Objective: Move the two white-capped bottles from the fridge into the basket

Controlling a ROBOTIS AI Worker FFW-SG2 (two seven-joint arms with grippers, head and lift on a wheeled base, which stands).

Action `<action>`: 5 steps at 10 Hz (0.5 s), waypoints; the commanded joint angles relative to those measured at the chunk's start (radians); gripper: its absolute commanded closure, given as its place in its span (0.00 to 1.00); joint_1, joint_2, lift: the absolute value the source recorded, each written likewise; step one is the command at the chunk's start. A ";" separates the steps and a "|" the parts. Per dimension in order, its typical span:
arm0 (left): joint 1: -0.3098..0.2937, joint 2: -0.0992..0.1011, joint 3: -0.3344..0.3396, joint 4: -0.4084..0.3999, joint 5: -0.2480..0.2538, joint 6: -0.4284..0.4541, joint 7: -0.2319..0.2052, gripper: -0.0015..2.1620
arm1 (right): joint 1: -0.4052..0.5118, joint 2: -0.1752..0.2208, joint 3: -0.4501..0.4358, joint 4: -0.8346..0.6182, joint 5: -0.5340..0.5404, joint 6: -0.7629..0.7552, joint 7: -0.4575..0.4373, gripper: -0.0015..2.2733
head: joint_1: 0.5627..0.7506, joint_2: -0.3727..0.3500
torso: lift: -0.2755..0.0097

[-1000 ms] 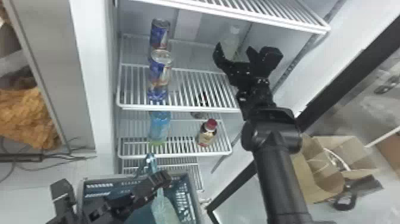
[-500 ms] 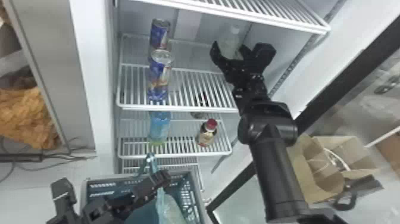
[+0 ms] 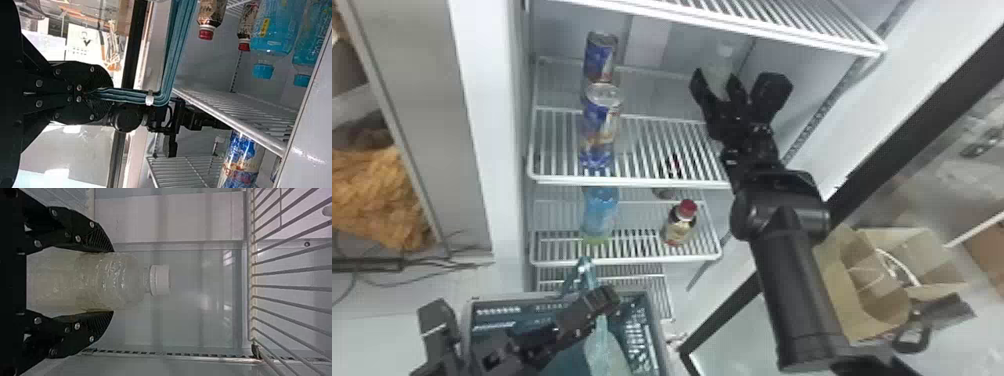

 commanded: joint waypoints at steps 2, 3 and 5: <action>0.000 0.000 0.000 0.000 0.002 0.000 0.000 0.54 | 0.005 0.000 0.003 -0.009 -0.005 0.000 0.000 0.34 | 0.70 0.03 | 0.97; 0.002 0.000 0.000 0.000 0.002 -0.002 0.000 0.54 | 0.007 0.000 0.003 -0.017 -0.005 0.000 0.000 0.35 | 0.70 0.03 | 0.97; 0.002 0.000 0.000 0.000 0.004 -0.002 0.000 0.54 | 0.020 0.000 0.003 -0.044 -0.013 -0.007 0.000 0.36 | 0.70 0.03 | 0.97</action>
